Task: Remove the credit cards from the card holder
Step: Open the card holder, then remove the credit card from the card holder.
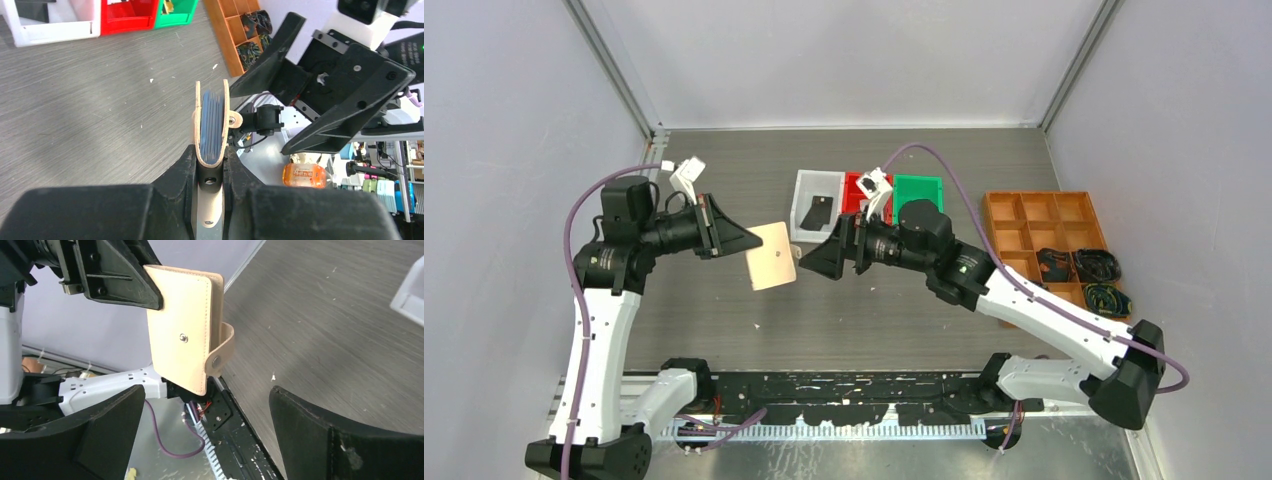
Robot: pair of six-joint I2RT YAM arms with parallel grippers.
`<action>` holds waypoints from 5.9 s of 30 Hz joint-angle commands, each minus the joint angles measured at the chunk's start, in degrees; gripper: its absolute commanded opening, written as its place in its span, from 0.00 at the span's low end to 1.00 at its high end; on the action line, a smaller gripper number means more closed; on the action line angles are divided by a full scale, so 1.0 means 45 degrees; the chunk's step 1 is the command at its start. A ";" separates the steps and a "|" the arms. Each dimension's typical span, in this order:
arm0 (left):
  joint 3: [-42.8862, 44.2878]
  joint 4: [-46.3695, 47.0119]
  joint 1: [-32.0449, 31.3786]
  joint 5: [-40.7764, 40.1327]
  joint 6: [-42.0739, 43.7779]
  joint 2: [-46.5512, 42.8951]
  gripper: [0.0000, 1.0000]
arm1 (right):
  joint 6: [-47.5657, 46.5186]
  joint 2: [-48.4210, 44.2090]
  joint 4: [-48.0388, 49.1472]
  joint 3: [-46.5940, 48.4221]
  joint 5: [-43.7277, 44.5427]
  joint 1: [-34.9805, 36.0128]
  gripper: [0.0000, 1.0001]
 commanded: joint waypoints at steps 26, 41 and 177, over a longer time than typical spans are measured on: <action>0.0442 0.2462 0.0040 0.3138 -0.2031 -0.0747 0.00 | 0.0872 0.1406 0.1089 0.1035 -0.2493 -0.0377 0.39; 0.0235 0.2212 0.0037 0.3534 -0.1482 -0.0985 0.01 | 0.0892 0.0803 0.0830 0.0714 -0.2146 -0.0835 0.01; -0.1201 0.4004 -0.0562 0.4695 -0.0438 -0.2991 0.71 | -0.1393 0.2468 -0.0657 0.5445 -0.6303 0.0686 0.01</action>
